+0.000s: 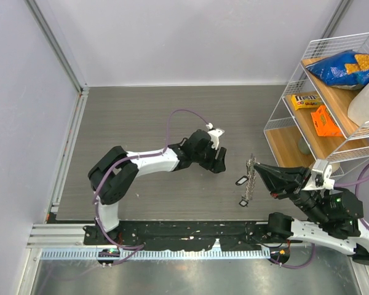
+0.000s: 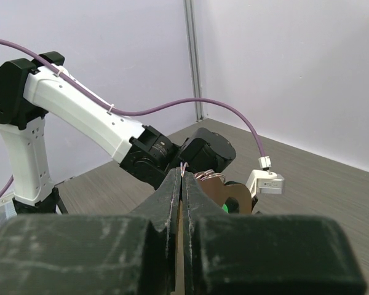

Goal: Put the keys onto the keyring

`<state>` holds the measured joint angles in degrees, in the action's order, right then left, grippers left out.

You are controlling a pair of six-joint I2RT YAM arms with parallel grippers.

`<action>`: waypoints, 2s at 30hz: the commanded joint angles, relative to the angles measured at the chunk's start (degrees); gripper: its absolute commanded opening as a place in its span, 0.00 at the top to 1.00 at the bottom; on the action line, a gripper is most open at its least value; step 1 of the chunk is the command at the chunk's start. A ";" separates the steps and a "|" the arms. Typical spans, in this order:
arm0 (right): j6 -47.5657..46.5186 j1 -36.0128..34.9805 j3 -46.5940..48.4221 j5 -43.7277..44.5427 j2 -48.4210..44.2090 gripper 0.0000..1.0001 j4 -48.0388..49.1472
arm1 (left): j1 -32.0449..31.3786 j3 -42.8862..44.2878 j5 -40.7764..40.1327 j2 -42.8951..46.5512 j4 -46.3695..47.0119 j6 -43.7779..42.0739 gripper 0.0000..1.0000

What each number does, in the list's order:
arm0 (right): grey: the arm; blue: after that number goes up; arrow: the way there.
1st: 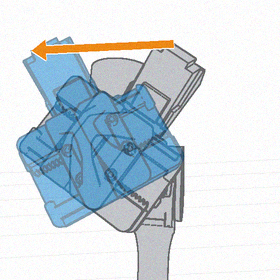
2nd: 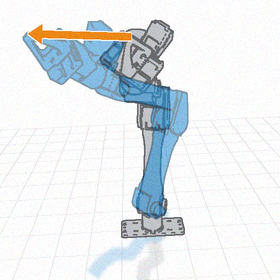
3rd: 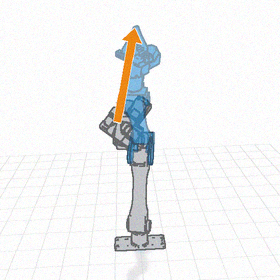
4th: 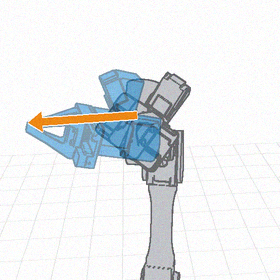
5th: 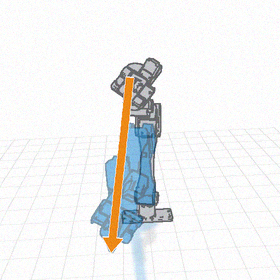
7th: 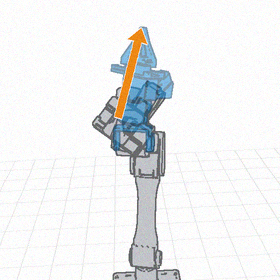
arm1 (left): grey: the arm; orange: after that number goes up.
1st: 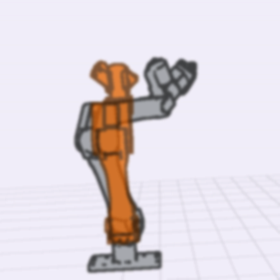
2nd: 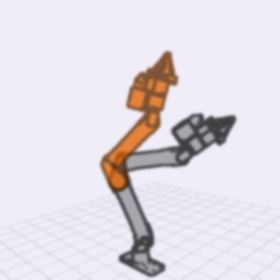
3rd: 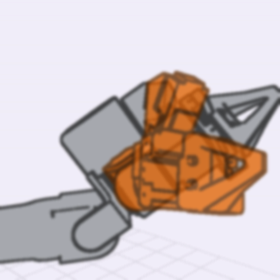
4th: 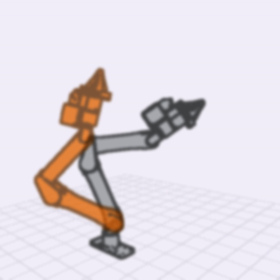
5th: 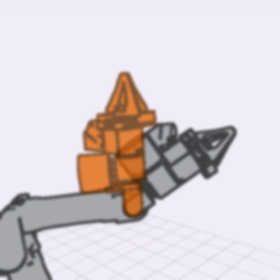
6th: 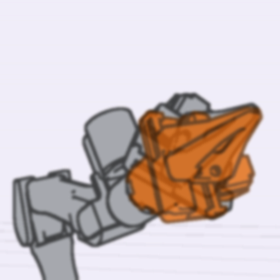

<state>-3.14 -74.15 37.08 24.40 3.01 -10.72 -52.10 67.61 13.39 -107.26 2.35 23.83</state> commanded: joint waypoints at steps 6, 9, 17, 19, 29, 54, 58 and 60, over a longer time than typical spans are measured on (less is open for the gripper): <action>-0.12 -0.29 1.86 -0.23 -1.69 0.94 0.88 | 0.15 4.81 -3.28 -3.83 -2.17 1.13 0.36; -0.29 -0.29 1.77 -0.15 -2.04 0.94 0.79 | 0.15 4.72 -3.11 -4.44 -2.26 1.74 0.37; -0.20 -0.29 1.59 0.12 -2.21 0.94 0.61 | -0.46 3.58 -2.31 -5.68 -1.39 2.71 0.44; -0.20 -0.29 1.50 -0.06 -2.21 0.94 0.70 | -0.46 3.31 -2.14 -5.85 -1.12 2.97 0.45; -0.03 -0.38 1.42 -0.15 -2.21 0.94 0.53 | -0.55 4.02 -1.43 -6.47 -0.77 3.50 0.53; 0.15 -0.29 1.24 -0.50 -2.57 0.95 0.26 | -0.64 6.92 -1.26 -9.10 -2.26 3.41 0.82; 0.15 -0.29 1.33 -0.58 -2.74 0.94 0.26 | -0.73 7.00 -0.73 -9.11 -1.82 3.59 1.00; 0.15 -0.29 1.24 -0.67 -2.65 0.94 0.26 | -0.73 7.18 -0.56 -9.10 -1.82 3.59 1.00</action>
<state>-3.07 -74.15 37.08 24.32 1.34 -12.53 -52.51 72.95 11.92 -116.31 -0.47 27.11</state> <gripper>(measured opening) 0.063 0.029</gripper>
